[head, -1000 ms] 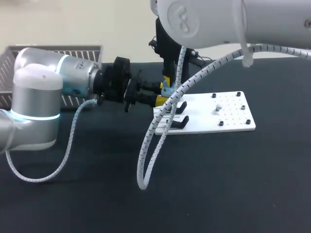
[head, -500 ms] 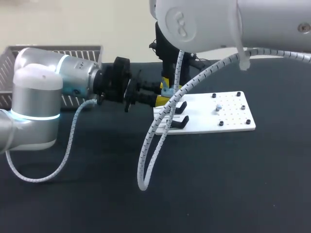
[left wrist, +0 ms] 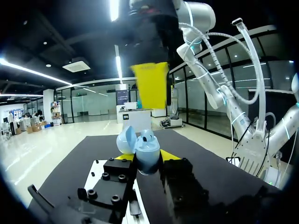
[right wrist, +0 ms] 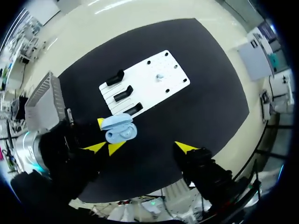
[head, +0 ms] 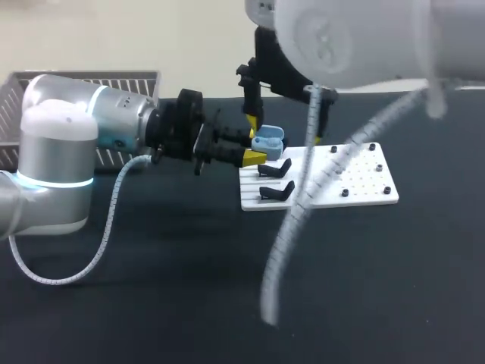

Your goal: Pick up each earbud case from the left stands, insert the matching earbuds, close the lid, and place the case in the box.

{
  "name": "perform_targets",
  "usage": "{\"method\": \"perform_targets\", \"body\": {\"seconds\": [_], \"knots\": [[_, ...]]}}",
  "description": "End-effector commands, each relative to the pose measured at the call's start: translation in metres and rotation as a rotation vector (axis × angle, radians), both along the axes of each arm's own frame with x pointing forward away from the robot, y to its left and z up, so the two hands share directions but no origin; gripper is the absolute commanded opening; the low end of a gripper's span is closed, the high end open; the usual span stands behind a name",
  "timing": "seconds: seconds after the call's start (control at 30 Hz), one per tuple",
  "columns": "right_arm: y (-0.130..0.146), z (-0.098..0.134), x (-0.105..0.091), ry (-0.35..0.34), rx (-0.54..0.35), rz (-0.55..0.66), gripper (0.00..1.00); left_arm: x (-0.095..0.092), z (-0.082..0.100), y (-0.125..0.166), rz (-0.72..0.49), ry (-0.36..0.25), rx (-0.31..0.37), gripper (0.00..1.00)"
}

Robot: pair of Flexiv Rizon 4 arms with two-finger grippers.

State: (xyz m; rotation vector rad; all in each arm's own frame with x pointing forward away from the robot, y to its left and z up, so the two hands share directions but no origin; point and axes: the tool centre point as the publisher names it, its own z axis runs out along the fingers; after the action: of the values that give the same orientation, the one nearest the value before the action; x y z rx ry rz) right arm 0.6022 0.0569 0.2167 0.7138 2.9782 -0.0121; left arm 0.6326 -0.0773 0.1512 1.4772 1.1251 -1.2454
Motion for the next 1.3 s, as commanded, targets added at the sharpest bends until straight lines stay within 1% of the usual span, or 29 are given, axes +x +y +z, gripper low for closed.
{"method": "perform_targets", "body": {"seconds": [0.03, 0.13, 0.23, 0.3, 0.37, 0.43, 0.47, 0.53, 0.57, 0.6, 0.67, 0.73, 0.77, 0.87, 0.9, 0.97, 1.07, 1.2, 1.3], "knots": [[-0.046, -0.004, -0.026, -0.204, 0.113, 0.096, 1.00, 0.000, -0.001, 0.000, 0.002, -0.003, -0.002, 0.00], [-0.064, -0.004, -0.022, -0.249, 0.132, 0.087, 0.98, 0.000, -0.001, 0.000, 0.002, -0.003, -0.002, 0.00], [-0.078, -0.006, -0.015, -0.273, 0.164, 0.079, 0.89, 0.000, -0.001, 0.000, 0.002, -0.003, -0.002, 0.00], [-0.086, -0.009, -0.009, -0.281, 0.180, 0.072, 0.76, 0.000, -0.001, 0.000, 0.002, -0.003, -0.002, 0.00], [-0.093, -0.013, -0.001, -0.284, 0.193, 0.068, 0.67, 0.000, -0.001, 0.000, 0.002, -0.003, -0.002, 0.00], [-0.098, -0.020, 0.007, -0.268, 0.213, 0.065, 0.71, 0.000, -0.001, 0.000, 0.002, -0.003, -0.002, 0.00], [-0.100, -0.023, 0.011, -0.268, 0.213, 0.065, 0.71, 0.000, -0.001, 0.000, 0.002, -0.003, -0.002, 0.00], [-0.105, -0.029, 0.019, -0.273, 0.213, 0.062, 0.73, 0.000, -0.001, 0.000, 0.002, -0.003, -0.002, 0.00], [-0.107, -0.032, 0.023, -0.285, 0.214, 0.058, 0.79, 0.000, -0.001, 0.000, 0.002, -0.003, -0.002, 0.00], [-0.110, -0.036, 0.027, -0.289, 0.203, 0.054, 0.80, 0.000, -0.001, 0.000, 0.002, -0.003, -0.002, 0.00], [-0.114, -0.044, 0.037, -0.292, 0.197, 0.056, 0.77, 0.000, -0.001, 0.000, 0.002, -0.003, -0.002, 0.00], [-0.116, -0.052, 0.045, -0.298, 0.181, 0.059, 0.76, 0.000, -0.001, 0.000, 0.002, -0.003, -0.002, 0.00], [-0.116, -0.054, 0.047, -0.304, 0.173, 0.068, 0.73, 0.000, -0.001, 0.000, 0.002, -0.003, -0.002, 0.00], [-0.117, -0.066, 0.058, -0.319, 0.142, 0.082, 0.71, 0.000, -0.001, 0.000, 0.002, -0.003, -0.002, 0.00], [-0.117, -0.071, 0.060, -0.315, 0.136, 0.093, 0.69, 0.000, -0.001, 0.000, 0.002, -0.003, -0.002, 0.00], [-0.115, -0.081, 0.064, -0.307, 0.111, 0.115, 0.71, 0.000, -0.001, 0.000, 0.002, -0.003, -0.002, 0.00], [-0.114, -0.095, 0.071, -0.288, 0.093, 0.139, 0.66, 0.000, -0.001, 0.000, 0.002, -0.003, -0.002, 0.00], [-0.116, -0.108, 0.076, -0.261, 0.092, 0.150, 0.69, 0.000, -0.001, 0.000, 0.002, -0.003, -0.002, 0.00], [-0.117, -0.119, 0.079, -0.243, 0.096, 0.156, 0.66, 0.000, -0.001, 0.000, 0.002, -0.003, -0.002, 0.00]]}}
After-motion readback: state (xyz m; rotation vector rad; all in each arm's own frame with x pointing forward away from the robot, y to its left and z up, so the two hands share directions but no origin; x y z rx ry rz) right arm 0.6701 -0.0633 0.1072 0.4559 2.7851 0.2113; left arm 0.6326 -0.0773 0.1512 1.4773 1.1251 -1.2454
